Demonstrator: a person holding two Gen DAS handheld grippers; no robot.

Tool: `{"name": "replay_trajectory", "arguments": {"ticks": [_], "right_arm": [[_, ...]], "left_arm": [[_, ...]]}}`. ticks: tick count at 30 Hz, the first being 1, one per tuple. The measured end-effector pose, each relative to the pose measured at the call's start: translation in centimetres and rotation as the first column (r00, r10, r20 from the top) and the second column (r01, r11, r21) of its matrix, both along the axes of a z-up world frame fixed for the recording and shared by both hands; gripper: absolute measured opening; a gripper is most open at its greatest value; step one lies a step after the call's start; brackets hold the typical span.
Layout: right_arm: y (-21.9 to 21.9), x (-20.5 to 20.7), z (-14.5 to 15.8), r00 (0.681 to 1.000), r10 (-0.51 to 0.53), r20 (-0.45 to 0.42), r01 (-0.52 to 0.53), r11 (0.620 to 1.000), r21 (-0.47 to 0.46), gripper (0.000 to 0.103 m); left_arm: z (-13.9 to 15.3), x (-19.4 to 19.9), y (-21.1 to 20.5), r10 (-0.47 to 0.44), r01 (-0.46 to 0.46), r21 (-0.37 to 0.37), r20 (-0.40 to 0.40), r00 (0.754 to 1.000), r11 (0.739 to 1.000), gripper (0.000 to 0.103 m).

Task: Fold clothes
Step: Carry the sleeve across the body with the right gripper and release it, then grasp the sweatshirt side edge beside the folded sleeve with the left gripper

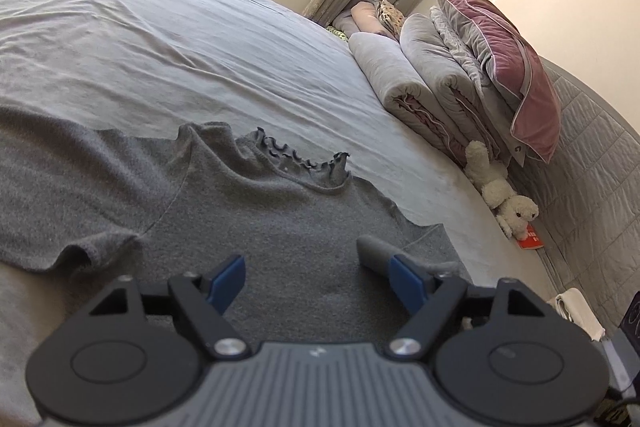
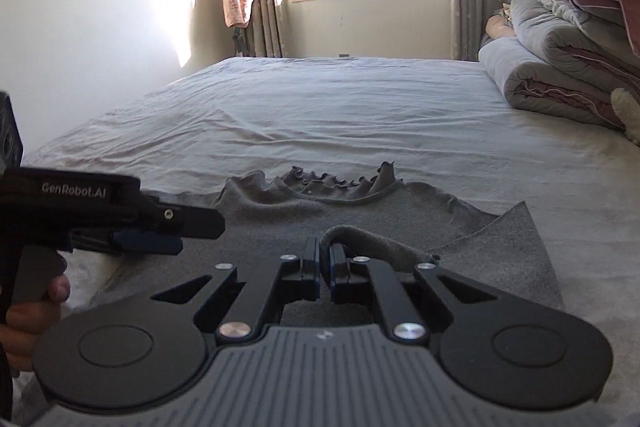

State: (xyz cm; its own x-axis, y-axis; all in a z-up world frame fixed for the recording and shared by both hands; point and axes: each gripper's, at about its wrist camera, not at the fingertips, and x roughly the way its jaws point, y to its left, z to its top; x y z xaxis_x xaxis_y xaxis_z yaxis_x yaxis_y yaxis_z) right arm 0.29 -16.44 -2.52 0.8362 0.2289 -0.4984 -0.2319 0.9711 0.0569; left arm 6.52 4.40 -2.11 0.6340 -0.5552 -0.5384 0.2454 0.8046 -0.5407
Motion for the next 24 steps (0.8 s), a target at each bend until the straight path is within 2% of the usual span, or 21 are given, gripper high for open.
{"name": "replay_trajectory", "arguments": {"ticks": [5,9,13,16,17,18,24], "right_arm": [[1.7,0.1,-2.3,0.995,0.064,-0.072,-0.071,0.993,-0.090,0.007],[2.0,-0.1,-3.5,0.992,0.058,-0.108,-0.068,0.993,-0.092,0.010],[1.8,-0.4,-3.1,0.992,0.064,-0.110,-0.072,0.995,-0.075,0.013],[1.3,-0.3,-2.9,0.990,0.059,-0.125,-0.065,0.997,-0.041,0.025],[1.3,-0.3,-2.9,0.990,0.058,-0.126,-0.062,0.998,-0.032,0.037],[1.2,-0.2,-2.9,0.991,0.056,-0.125,-0.060,0.998,-0.024,0.041],[1.2,0.1,-3.0,0.994,0.021,-0.108,-0.026,0.999,-0.041,0.042]], "left_arm": [[-0.5,0.2,0.0,-0.007,0.006,-0.005,-0.025,1.000,1.000,0.079],[-0.7,0.4,-0.1,-0.014,0.014,-0.017,-0.038,0.999,1.000,0.079],[-1.0,0.6,-0.3,-0.027,0.025,-0.031,-0.051,0.998,0.999,0.079],[-1.1,0.6,-0.4,-0.039,0.036,-0.047,-0.062,0.997,0.998,0.079],[-1.2,0.6,-0.4,-0.044,0.040,-0.053,-0.066,0.997,0.998,0.079],[-1.2,0.7,-0.4,-0.049,0.045,-0.060,-0.070,0.996,0.997,0.079],[-1.8,1.0,0.0,-0.075,0.061,-0.119,-0.114,0.991,0.991,0.080]]}}
